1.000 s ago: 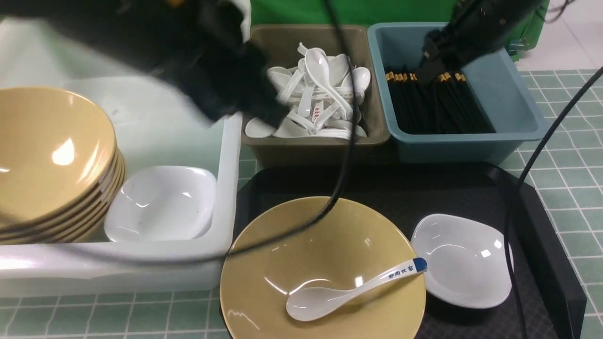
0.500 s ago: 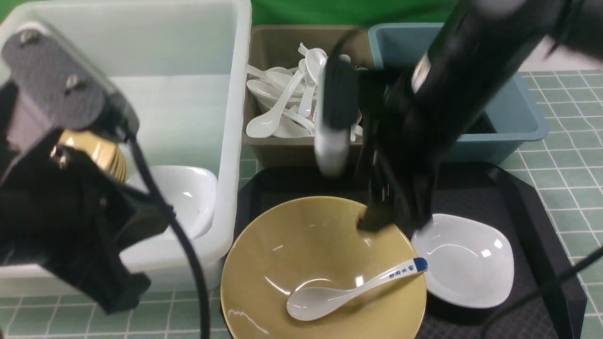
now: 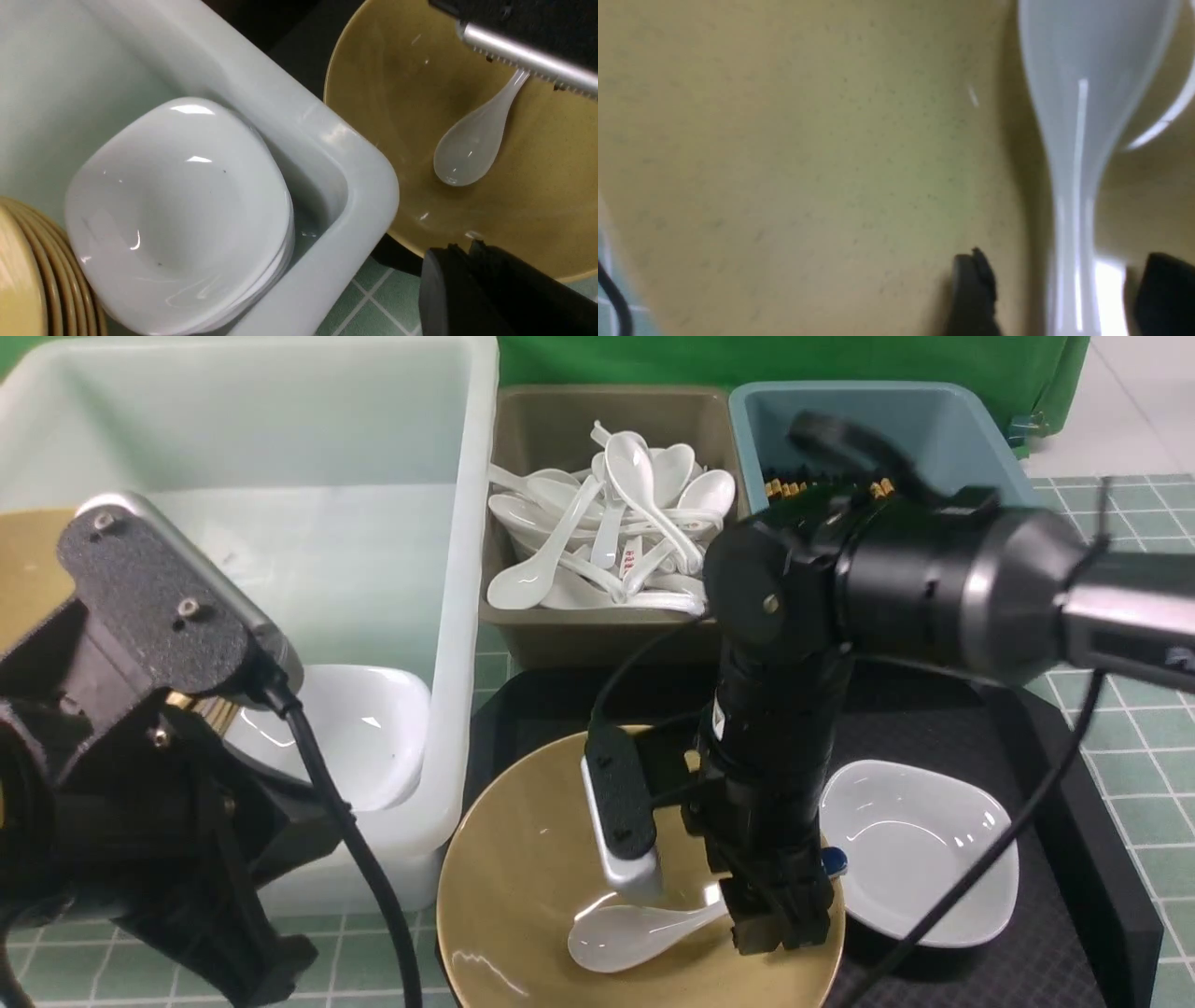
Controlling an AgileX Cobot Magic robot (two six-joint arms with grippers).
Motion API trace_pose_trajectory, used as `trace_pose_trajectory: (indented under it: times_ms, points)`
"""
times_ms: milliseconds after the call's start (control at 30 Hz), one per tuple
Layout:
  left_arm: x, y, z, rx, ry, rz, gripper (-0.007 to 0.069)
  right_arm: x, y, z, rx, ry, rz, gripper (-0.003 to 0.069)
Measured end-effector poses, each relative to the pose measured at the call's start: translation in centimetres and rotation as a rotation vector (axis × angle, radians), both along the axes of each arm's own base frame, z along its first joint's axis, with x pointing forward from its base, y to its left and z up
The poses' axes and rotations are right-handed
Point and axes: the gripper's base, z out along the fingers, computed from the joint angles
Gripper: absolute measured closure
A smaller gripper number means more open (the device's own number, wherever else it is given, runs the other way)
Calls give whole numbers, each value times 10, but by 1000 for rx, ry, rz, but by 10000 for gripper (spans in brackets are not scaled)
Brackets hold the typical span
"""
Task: On blue table put chopsticks spoon bowls plates into blue grey white boxes.
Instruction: 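Reach down and grasp the white spoon resting in the bowl with the right gripper, then place the white spoon into the bin of spoons with the right gripper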
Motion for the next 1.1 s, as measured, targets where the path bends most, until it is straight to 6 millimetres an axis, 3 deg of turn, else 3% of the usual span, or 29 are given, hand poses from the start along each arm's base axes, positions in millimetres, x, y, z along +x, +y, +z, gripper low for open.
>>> trace_pose_trajectory:
  times_ms: [100,200,233,300,400,567,667,700,800,967,1000,1033,1100]
  points:
    - [2,-1,1,-19,-13,9,618,0,2,-4,-1,2,1,330]
    - [8,-5,-3,-62,1,57,618,2,4,-3,-4,-6,-9,519]
    - [12,-7,-8,-77,18,90,618,4,5,1,1,-19,-21,544]
    - [17,-9,-11,-85,32,118,618,7,6,9,15,-44,-25,540]
    - [34,-7,-16,-105,28,227,618,18,6,47,80,-150,-72,540]
    - [66,15,11,-158,-60,389,618,56,-12,105,214,-341,-250,540]
    - [91,28,27,-190,-90,448,618,90,-21,126,375,-500,-456,540]
    - [92,29,27,-186,-93,449,618,93,-22,128,390,-512,-473,540]
    - [114,31,27,-239,-45,448,618,135,-26,128,608,-639,-733,540]
    - [122,21,15,-276,41,383,618,167,-18,104,752,-710,-830,464]
    - [123,18,13,-283,62,360,618,174,-14,95,776,-710,-855,377]
    - [123,18,13,-284,66,355,618,175,-14,94,782,-708,-864,364]
    - [121,15,12,-291,93,331,618,177,-12,91,801,-666,-940,195]
